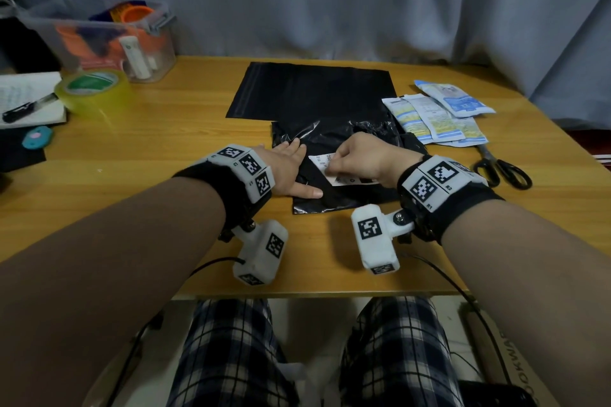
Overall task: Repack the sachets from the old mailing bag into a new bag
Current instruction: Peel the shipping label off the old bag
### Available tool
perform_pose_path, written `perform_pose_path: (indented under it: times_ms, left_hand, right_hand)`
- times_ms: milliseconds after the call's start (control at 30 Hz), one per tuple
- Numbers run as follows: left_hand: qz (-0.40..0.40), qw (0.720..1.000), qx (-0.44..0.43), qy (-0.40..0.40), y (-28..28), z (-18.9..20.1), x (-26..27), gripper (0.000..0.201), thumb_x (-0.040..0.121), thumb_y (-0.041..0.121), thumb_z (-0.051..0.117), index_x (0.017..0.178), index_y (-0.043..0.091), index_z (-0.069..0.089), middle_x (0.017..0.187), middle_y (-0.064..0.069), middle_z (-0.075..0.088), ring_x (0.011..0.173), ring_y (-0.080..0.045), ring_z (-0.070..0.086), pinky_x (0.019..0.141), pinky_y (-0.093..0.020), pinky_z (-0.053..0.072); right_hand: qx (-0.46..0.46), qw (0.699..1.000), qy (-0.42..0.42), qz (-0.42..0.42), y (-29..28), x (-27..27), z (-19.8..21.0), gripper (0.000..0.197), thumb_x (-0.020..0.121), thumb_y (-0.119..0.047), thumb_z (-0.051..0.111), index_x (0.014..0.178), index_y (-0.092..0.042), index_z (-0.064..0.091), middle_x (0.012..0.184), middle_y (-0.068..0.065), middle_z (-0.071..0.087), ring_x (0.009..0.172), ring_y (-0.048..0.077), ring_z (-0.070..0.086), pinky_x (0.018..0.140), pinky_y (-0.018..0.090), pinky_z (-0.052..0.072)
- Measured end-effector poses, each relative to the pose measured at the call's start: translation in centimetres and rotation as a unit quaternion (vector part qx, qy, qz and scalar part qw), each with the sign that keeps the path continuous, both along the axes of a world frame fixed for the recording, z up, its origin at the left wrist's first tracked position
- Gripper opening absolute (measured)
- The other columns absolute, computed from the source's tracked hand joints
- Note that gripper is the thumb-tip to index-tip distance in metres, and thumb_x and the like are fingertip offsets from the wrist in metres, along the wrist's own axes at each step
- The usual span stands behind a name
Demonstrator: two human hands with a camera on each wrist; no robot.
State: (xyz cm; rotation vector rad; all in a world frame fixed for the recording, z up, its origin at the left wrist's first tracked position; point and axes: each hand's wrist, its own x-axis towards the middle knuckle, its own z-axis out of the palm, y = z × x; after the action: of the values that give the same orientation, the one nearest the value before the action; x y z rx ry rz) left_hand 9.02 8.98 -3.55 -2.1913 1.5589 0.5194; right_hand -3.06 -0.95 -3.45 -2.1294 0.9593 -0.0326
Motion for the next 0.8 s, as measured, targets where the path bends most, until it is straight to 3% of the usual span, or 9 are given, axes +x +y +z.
perform_pose_path:
  times_ms: [167, 333, 400, 433, 500, 567, 667, 733, 800]
  left_hand:
    - [0.004, 1.0, 0.001, 0.001, 0.0, 0.1, -0.1, 0.103, 0.082, 0.072, 0.034, 0.149, 0.011, -0.014, 0.158, -0.003, -0.018, 0.147, -0.02, -0.006, 0.118, -0.049, 0.008]
    - [0.008, 1.0, -0.003, 0.004, 0.1, -0.1, 0.0, 0.103, 0.082, 0.073, 0.034, 0.149, 0.012, -0.015, 0.158, -0.003, -0.018, 0.147, -0.02, -0.007, 0.118, -0.049, 0.007]
    - [0.007, 1.0, -0.003, 0.003, 0.1, -0.2, 0.0, 0.104, 0.081, 0.074, 0.034, 0.149, 0.012, -0.014, 0.158, -0.003, -0.018, 0.147, -0.02, -0.006, 0.118, -0.049, 0.007]
    - [0.007, 1.0, -0.003, 0.002, 0.1, -0.2, 0.1, 0.104, 0.081, 0.074, 0.034, 0.149, 0.012, -0.014, 0.158, -0.003, -0.018, 0.147, -0.02, -0.006, 0.118, -0.05, 0.008]
    - [0.006, 1.0, -0.005, 0.0, 0.1, -0.1, 0.1, 0.103, 0.081, 0.074, 0.034, 0.15, 0.012, -0.014, 0.158, -0.003, -0.017, 0.147, -0.02, -0.005, 0.118, -0.05, 0.008]
    - [0.003, 1.0, -0.005, -0.002, 0.0, -0.1, 0.1, 0.104, 0.081, 0.074, 0.033, 0.15, 0.012, -0.014, 0.159, -0.003, -0.016, 0.147, -0.02, -0.005, 0.118, -0.05, 0.009]
    - [0.004, 1.0, -0.003, 0.0, 0.1, -0.1, 0.1, 0.103, 0.081, 0.075, 0.032, 0.149, 0.012, -0.015, 0.158, -0.002, -0.017, 0.147, -0.019, -0.006, 0.118, -0.051, 0.008]
    - [0.007, 1.0, -0.006, 0.0, 0.2, -0.1, 0.1, 0.103, 0.081, 0.074, 0.031, 0.149, 0.013, -0.015, 0.158, -0.002, -0.017, 0.147, -0.019, -0.007, 0.118, -0.051, 0.007]
    - [0.009, 1.0, -0.003, -0.008, 0.1, 0.0, 0.0, 0.102, 0.082, 0.075, 0.031, 0.149, 0.013, -0.015, 0.158, -0.001, -0.017, 0.147, -0.019, -0.006, 0.118, -0.051, 0.007]
  right_hand:
    - [0.02, 1.0, -0.012, -0.012, -0.5, -0.5, 0.2, 0.015, 0.08, -0.016, 0.071, 0.08, -0.001, 0.069, 0.061, 0.005, 0.062, 0.056, 0.013, 0.056, 0.055, 0.019, 0.047]
    - [0.021, 1.0, -0.018, -0.01, -0.9, -0.7, 0.2, 0.01, 0.081, -0.014, 0.069, 0.078, -0.004, 0.067, 0.064, 0.004, 0.063, 0.06, 0.01, 0.057, 0.059, 0.018, 0.046]
    - [0.008, 0.999, -0.028, 0.015, -0.6, -0.6, 0.2, 0.002, 0.083, -0.008, 0.066, 0.084, -0.008, 0.065, 0.068, 0.001, 0.062, 0.06, 0.008, 0.058, 0.056, 0.014, 0.047]
    - [-0.01, 0.999, -0.037, 0.039, -0.5, -0.5, 0.1, 0.01, 0.084, -0.004, 0.063, 0.09, -0.011, 0.065, 0.071, -0.001, 0.06, 0.062, 0.008, 0.057, 0.057, 0.013, 0.049]
    - [-0.054, 0.994, -0.031, 0.088, -0.3, -0.2, 0.0, 0.024, 0.085, -0.002, 0.059, 0.103, -0.016, 0.066, 0.079, -0.006, 0.057, 0.071, 0.009, 0.058, 0.068, 0.02, 0.052]
    - [-0.09, 0.989, -0.01, 0.117, 0.1, 0.3, 0.1, 0.024, 0.087, -0.007, 0.057, 0.107, -0.017, 0.068, 0.086, -0.008, 0.06, 0.079, 0.008, 0.058, 0.076, 0.022, 0.052]
    - [-0.103, 0.989, -0.013, 0.102, 0.3, 1.1, 0.0, 0.019, 0.088, -0.018, 0.057, 0.094, -0.009, 0.072, 0.08, 0.0, 0.067, 0.076, 0.009, 0.06, 0.077, 0.024, 0.052]
    - [-0.114, 0.99, -0.018, 0.078, 0.4, 1.7, -0.3, 0.028, 0.087, -0.029, 0.059, 0.078, -0.005, 0.07, 0.064, 0.002, 0.063, 0.062, 0.01, 0.058, 0.064, 0.021, 0.049]
    - [-0.151, 0.986, -0.016, 0.073, 0.4, 2.2, -0.6, 0.031, 0.086, -0.036, 0.062, 0.076, -0.007, 0.068, 0.061, -0.001, 0.058, 0.061, 0.008, 0.055, 0.057, 0.015, 0.045]
